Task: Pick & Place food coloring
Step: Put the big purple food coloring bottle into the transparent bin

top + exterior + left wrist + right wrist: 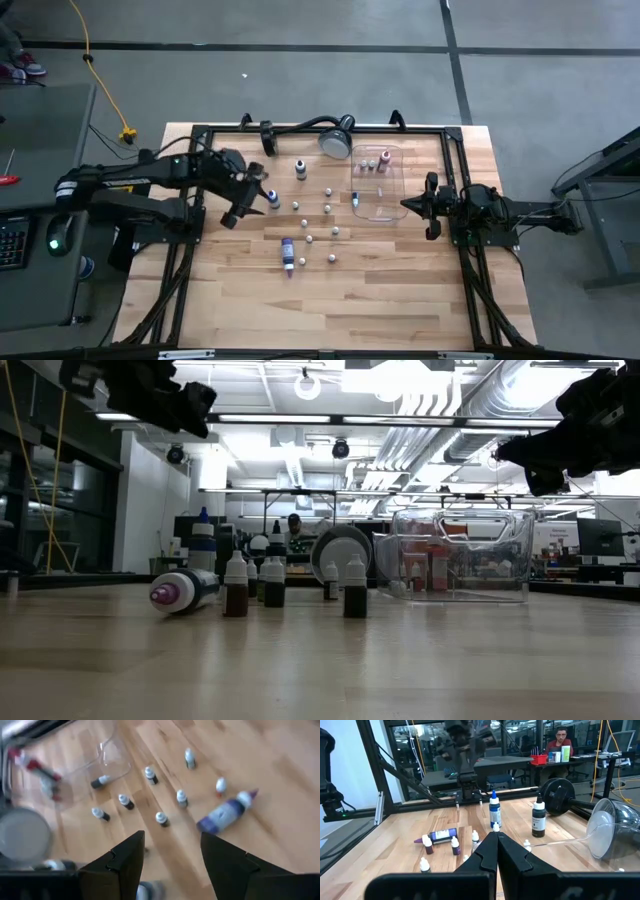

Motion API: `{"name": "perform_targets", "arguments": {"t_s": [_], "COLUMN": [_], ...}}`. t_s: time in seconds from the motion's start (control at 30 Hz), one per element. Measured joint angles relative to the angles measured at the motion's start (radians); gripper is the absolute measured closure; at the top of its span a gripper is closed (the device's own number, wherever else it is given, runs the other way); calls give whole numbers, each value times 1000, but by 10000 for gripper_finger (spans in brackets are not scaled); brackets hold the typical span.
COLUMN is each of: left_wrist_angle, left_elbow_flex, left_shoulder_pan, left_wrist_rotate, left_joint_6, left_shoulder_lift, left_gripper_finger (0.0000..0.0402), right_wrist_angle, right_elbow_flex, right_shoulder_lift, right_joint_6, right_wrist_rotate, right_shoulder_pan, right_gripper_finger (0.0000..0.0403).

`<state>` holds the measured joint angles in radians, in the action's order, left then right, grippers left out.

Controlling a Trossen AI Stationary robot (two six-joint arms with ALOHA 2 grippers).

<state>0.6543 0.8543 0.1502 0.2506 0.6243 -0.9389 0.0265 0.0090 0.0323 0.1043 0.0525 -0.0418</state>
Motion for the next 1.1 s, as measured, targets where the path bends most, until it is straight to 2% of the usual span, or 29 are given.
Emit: {"name": "perform_targets", "arguments": {"t_s": [0.13, 0.27, 0.4, 0.57, 0.8, 1.03, 1.1], "left_wrist_angle": [0, -4, -3, -25, -169, -219, -218], "left_elbow_flex": [0, 1, 1, 2, 2, 2, 2], "left_shoulder_pan": [-94, -191, -292, -383, -415, -414, -413], "left_wrist_rotate": [-109, -190, -231, -234, -241, -452, -467], "left_joint_6": [158, 231, 329, 427, 426, 423, 423], "left_shoulder_lift": [-45, -82, -144, -258, -410, -476, -475], "left_gripper_finger": [211, 211, 211, 211, 211, 211, 211], "right_wrist_angle": [0, 0, 0, 0, 2, 6, 6], "right_elbow_flex": [0, 0, 0, 0, 0, 0, 0], "right_shoulder_lift": [0, 0, 0, 0, 2, 13, 14], "right_joint_6": [0, 0, 0, 0, 0, 0, 0], "right_wrist_rotate": [0, 0, 0, 0, 0, 1, 1], "right_shoulder_pan": [0, 0, 0, 0, 0, 0, 0], "right_gripper_finger": [402, 402, 402, 402, 402, 402, 402]}}
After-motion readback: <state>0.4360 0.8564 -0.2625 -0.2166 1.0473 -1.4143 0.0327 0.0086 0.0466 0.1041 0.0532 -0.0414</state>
